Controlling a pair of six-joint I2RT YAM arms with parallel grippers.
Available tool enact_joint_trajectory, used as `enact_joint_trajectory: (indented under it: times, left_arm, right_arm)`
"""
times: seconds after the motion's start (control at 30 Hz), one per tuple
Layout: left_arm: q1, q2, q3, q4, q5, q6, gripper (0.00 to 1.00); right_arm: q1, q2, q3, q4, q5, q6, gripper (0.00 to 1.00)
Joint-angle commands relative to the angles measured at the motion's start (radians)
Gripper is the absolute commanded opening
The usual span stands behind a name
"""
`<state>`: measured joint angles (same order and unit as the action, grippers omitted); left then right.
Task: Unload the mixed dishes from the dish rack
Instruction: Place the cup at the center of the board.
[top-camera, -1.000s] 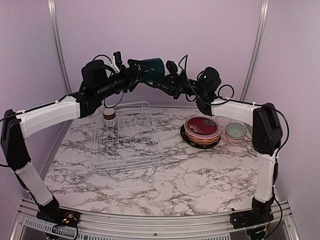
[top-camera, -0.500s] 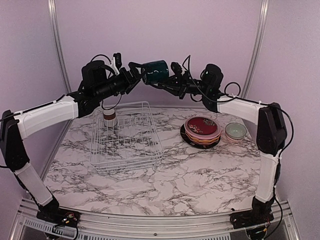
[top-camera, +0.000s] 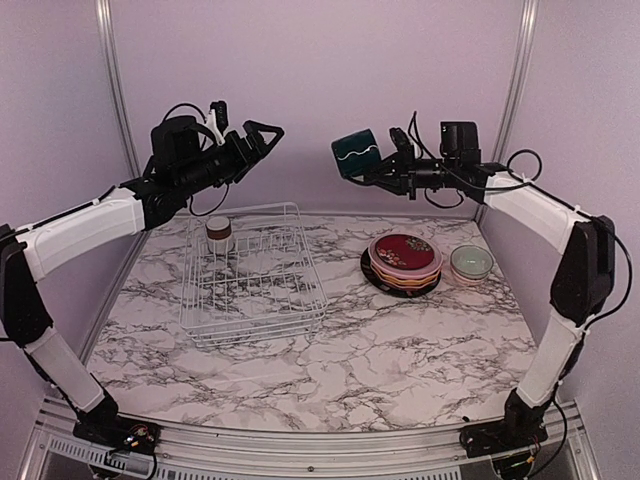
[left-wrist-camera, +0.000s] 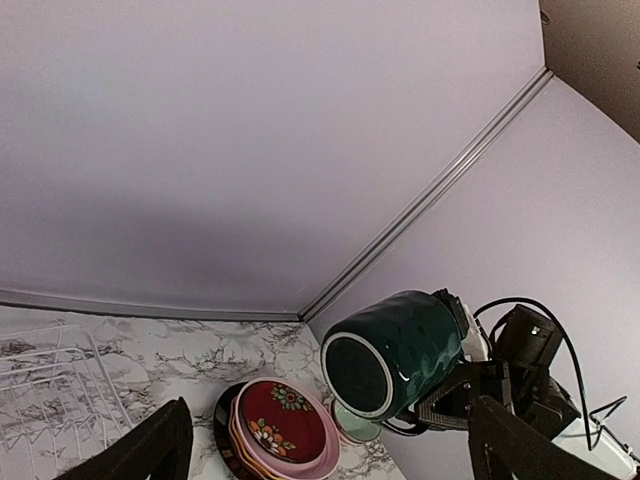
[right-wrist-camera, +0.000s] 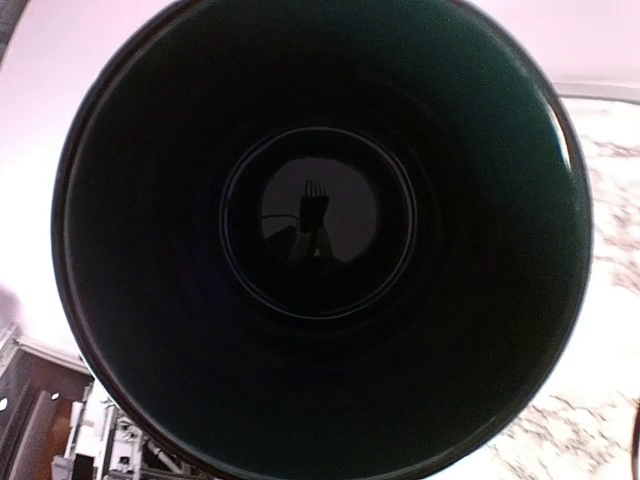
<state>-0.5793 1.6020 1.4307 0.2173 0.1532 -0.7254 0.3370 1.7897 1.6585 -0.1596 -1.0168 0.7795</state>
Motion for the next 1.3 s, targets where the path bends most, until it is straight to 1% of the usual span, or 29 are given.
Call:
enact_joint_trajectory:
  times: [0.0, 0.1, 0.3, 0.37, 0.5, 0.6, 0.8, 1.03, 1.27]
  left_arm:
    - [0.014, -0.031, -0.015, -0.071, -0.027, 0.047, 0.99]
    - [0.019, -0.029, -0.015, -0.082, -0.03, 0.052, 0.99]
    - [0.025, -0.014, -0.007, -0.094, -0.032, 0.053, 0.99]
    - [0.025, -0.007, -0.001, -0.097, -0.032, 0.053, 0.99]
    - [0.027, 0.007, 0.012, -0.102, -0.034, 0.051, 0.99]
    - [0.027, 0.016, 0.013, -0.102, -0.037, 0.048, 0.99]
    - [0.028, 0.023, 0.008, -0.105, -0.053, 0.047, 0.99]
    - [0.03, 0.01, -0.007, -0.11, -0.077, 0.052, 0.99]
    - [0.033, 0.006, -0.018, -0.11, -0.085, 0.05, 0.99]
  right_arm:
    - [-0.008, -0.101, 0.051, -0.428, 0.193, -0.39, 0.0]
    - [-0.009, -0.175, -0.025, -0.528, 0.318, -0.469, 0.0]
    - [-0.008, -0.341, -0.232, -0.607, 0.512, -0.524, 0.0]
    - [-0.009, -0.388, -0.295, -0.636, 0.593, -0.52, 0.0]
    - [-0.009, -0.484, -0.417, -0.64, 0.734, -0.472, 0.0]
    - [-0.009, -0.528, -0.492, -0.637, 0.803, -0.433, 0.0]
    - [-0.031, -0.523, -0.602, -0.624, 0.896, -0.409, 0.0]
    - [-0.167, -0.553, -0.703, -0.579, 0.921, -0.445, 0.0]
    - [-0.195, -0.526, -0.745, -0.565, 1.094, -0.462, 0.0]
